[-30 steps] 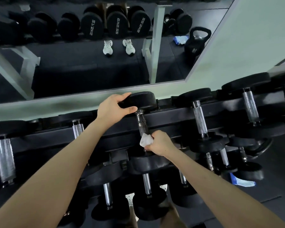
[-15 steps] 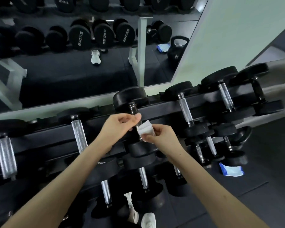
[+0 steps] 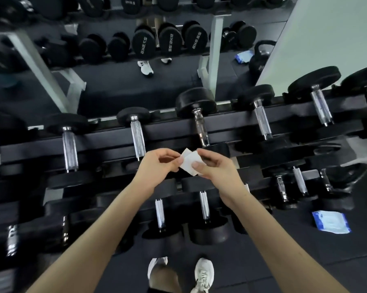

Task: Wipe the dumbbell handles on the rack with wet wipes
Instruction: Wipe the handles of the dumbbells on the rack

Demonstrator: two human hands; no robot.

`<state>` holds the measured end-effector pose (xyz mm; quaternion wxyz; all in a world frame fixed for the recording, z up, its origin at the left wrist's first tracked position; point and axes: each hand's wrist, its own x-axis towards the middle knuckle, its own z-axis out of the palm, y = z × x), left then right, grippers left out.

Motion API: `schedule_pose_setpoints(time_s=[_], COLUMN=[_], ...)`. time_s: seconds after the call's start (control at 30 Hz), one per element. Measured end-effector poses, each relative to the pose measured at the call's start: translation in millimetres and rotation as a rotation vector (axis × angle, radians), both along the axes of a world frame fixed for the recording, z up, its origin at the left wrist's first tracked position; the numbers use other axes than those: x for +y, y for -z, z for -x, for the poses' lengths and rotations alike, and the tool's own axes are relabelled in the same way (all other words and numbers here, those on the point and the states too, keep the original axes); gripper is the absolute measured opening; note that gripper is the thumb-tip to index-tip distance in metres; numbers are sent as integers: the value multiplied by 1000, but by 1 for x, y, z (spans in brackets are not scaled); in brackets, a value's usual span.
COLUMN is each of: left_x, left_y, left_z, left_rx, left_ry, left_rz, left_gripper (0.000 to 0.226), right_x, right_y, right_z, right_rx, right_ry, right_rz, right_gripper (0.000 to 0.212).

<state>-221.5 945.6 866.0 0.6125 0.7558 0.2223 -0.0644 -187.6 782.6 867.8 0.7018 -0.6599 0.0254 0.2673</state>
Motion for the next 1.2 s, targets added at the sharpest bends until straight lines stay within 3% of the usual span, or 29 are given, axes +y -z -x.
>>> schedule_pose_setpoints(time_s=[0.1, 0.23, 0.4, 0.53, 0.67, 0.8, 0.9, 1.03, 1.2], left_x=[22, 70, 140, 190, 225, 232, 227, 221, 215], left_y=[5, 15, 34, 54, 66, 68, 64, 58, 62], left_z=[11, 10, -8, -35, -59, -81, -97, -118, -135], left_rx=[17, 26, 79, 84, 52, 13, -19, -51, -10], left_ry=[-70, -152, -74, -20, -12, 38, 103, 178, 195], left_rz=[-44, -89, -138, -247, -317, -346, -400, -422, -496], left_gripper=[10, 10, 14, 18, 9, 12, 28, 46, 36], right_x=[34, 94, 169, 211, 229, 240, 243, 245, 255], right_y=[10, 26, 49, 78, 102, 113, 118, 119, 109], right_z=[3, -3, -16, -36, -38, -33, -34, -36, -58], right_rx=[-108, -349, -536, -709, -457, -348, -250, -266, -314], right_ry=[-1, -121, -243, -6, -261, -143, -57, 5, 47], right_rz=[205, 647, 1079, 1312, 1227, 1146, 1052, 1009, 977], right_gripper=[31, 23, 26, 11, 18, 23, 21, 21, 23])
